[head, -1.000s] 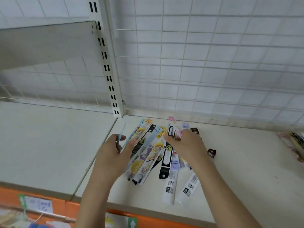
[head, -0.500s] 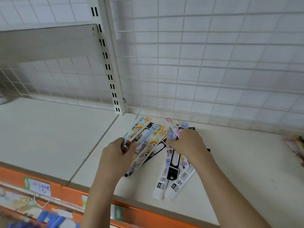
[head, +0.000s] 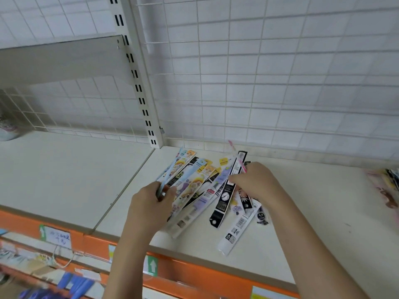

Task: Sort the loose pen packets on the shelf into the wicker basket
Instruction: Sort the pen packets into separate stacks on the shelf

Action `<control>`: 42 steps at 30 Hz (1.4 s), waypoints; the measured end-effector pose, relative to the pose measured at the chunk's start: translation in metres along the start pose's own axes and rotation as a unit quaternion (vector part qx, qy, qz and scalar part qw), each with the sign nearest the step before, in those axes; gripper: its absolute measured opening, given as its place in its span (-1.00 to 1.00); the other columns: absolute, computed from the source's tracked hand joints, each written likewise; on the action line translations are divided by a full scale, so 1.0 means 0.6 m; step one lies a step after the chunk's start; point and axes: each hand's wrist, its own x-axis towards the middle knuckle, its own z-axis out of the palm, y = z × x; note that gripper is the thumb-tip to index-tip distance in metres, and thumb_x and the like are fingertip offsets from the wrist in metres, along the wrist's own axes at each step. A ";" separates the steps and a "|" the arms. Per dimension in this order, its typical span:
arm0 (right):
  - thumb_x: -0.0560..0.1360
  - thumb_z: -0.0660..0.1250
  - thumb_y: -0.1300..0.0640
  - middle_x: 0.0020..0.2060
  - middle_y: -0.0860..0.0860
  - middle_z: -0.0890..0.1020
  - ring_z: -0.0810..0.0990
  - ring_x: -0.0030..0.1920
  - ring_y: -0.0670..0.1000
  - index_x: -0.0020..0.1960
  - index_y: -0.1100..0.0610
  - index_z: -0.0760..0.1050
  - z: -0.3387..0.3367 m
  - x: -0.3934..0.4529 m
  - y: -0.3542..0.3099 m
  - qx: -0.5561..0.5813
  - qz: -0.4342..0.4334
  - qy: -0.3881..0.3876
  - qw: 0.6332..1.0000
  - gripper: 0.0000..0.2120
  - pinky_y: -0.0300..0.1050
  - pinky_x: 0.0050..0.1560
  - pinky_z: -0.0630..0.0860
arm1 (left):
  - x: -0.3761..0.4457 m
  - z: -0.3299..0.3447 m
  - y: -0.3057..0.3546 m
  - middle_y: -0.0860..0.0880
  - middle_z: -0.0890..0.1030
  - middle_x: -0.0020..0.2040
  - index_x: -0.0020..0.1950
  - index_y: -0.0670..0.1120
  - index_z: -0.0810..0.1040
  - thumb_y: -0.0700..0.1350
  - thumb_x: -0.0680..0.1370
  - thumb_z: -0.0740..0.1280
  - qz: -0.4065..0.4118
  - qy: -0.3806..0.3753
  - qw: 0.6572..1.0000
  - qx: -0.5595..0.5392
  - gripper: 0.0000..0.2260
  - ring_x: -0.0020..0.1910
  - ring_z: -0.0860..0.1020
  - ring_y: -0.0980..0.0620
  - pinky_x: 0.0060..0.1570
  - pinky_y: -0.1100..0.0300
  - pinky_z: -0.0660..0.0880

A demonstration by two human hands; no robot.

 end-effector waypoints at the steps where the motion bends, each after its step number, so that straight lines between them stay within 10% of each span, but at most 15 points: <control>1: 0.43 0.32 0.15 -0.46 0.06 0.50 0.39 -0.48 0.01 -0.32 0.20 0.39 -0.004 -0.005 -0.001 0.038 -0.007 0.007 0.999 -0.79 -0.21 -0.41 0.28 | -0.002 -0.001 0.003 0.03 0.35 -0.50 -0.33 -0.16 0.40 -0.10 0.55 0.27 0.003 0.000 1.000 0.001 -0.72 -0.59 0.44 0.27 -0.57 0.41 0.31; 7: 0.47 0.32 0.12 -0.64 -0.07 0.47 0.31 -0.66 -0.14 -0.34 0.15 0.40 -0.029 -0.033 -0.007 0.223 -0.058 0.071 0.971 -0.76 -0.25 -0.47 0.27 | -0.004 -0.003 0.005 0.05 0.30 -0.58 -0.40 -0.08 0.31 -0.10 0.55 0.27 0.012 0.007 1.000 0.002 -0.66 -0.62 0.40 0.24 -0.58 0.47 0.30; 18: 0.53 0.24 0.04 -0.18 0.15 0.68 0.38 -0.59 -0.07 -0.27 0.06 0.56 -0.052 -0.060 -0.011 0.459 -0.062 0.090 0.882 -0.75 -0.29 -0.52 0.33 | 0.000 0.011 -0.004 0.05 0.40 -0.54 -0.32 -0.23 0.39 -0.06 0.54 0.26 0.018 -0.009 1.000 0.009 -0.69 -0.49 0.44 0.04 -0.43 0.25 0.29; 21: 0.44 0.39 0.03 -0.18 0.12 0.70 0.61 -0.27 0.08 -0.27 0.06 0.52 -0.044 -0.060 0.001 0.387 -0.060 0.112 0.913 -0.84 -0.02 -0.17 0.54 | 0.003 0.019 -0.007 -0.08 0.42 -0.44 -0.36 -0.17 0.33 -0.04 0.54 0.27 0.023 -0.008 1.000 0.012 -0.67 -0.36 0.50 -0.14 -0.38 0.16 0.32; 27: 0.46 0.35 0.12 -0.08 -0.03 0.61 0.54 -0.15 -0.18 0.24 0.04 0.35 -0.032 -0.057 0.022 0.196 -0.042 0.104 0.974 -0.62 -0.20 -0.19 0.36 | 0.012 0.034 -0.010 -0.15 0.63 -0.29 -0.16 -0.19 0.52 0.00 0.53 0.24 0.017 -0.010 0.999 0.039 -0.74 -0.25 0.63 -0.11 -0.27 0.03 0.53; 36: 0.54 0.09 0.19 -0.22 0.05 0.51 0.54 -0.23 0.07 -0.05 0.15 0.28 -0.035 -0.044 0.035 0.086 -0.042 0.090 0.991 -0.97 -0.09 -0.28 0.37 | 0.030 0.047 -0.016 -0.05 0.58 -0.32 -0.26 -0.13 0.45 0.01 0.52 0.26 0.018 0.001 0.997 0.079 -0.75 -0.32 0.53 -0.06 -0.40 0.21 0.38; 42: 0.54 0.17 0.01 -0.50 -0.07 0.34 0.35 -0.43 0.01 -0.43 0.04 0.21 -0.013 -0.016 0.009 -0.105 -0.084 0.096 0.986 -0.61 -0.17 -0.44 0.20 | 0.034 0.036 -0.022 -0.07 0.53 -0.35 -0.25 -0.14 0.46 -0.05 0.51 0.29 -0.001 0.011 0.998 0.069 -0.80 -0.34 0.51 -0.07 -0.42 0.21 0.37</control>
